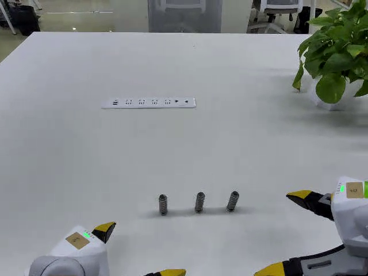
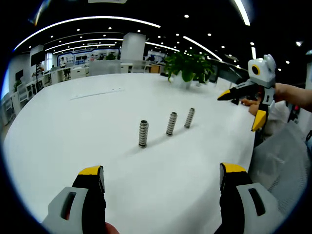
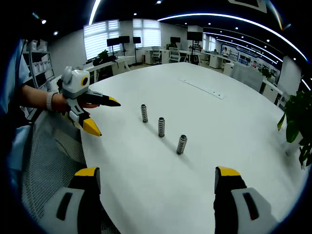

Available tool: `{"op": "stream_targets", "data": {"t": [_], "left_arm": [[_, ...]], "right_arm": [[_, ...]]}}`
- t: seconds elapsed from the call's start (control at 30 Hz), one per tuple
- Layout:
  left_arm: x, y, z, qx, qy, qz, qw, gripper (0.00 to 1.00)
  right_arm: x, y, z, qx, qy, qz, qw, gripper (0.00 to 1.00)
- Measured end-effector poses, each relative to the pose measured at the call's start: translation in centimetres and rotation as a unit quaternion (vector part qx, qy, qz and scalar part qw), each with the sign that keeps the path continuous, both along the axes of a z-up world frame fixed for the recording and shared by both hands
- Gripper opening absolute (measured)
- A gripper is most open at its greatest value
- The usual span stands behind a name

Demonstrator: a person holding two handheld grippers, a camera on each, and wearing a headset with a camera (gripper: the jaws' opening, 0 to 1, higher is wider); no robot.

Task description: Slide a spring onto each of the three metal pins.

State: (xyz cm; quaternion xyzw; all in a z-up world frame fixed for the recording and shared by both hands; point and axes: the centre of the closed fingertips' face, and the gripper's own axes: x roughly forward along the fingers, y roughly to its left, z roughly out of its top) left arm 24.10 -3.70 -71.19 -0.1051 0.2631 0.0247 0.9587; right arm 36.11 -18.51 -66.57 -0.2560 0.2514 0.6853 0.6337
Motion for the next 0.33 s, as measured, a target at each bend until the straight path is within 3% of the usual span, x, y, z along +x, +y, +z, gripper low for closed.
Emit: {"op": "stream_targets", "data": {"t": [0.33], "left_arm": [[-0.24, -0.88, 0.8, -0.004, 0.006, -0.013, 0.9999, 1.0]], "right_arm": [[-0.31, -0.13, 0.34, -0.001, 0.005, -0.012, 0.9999, 0.99]]}}
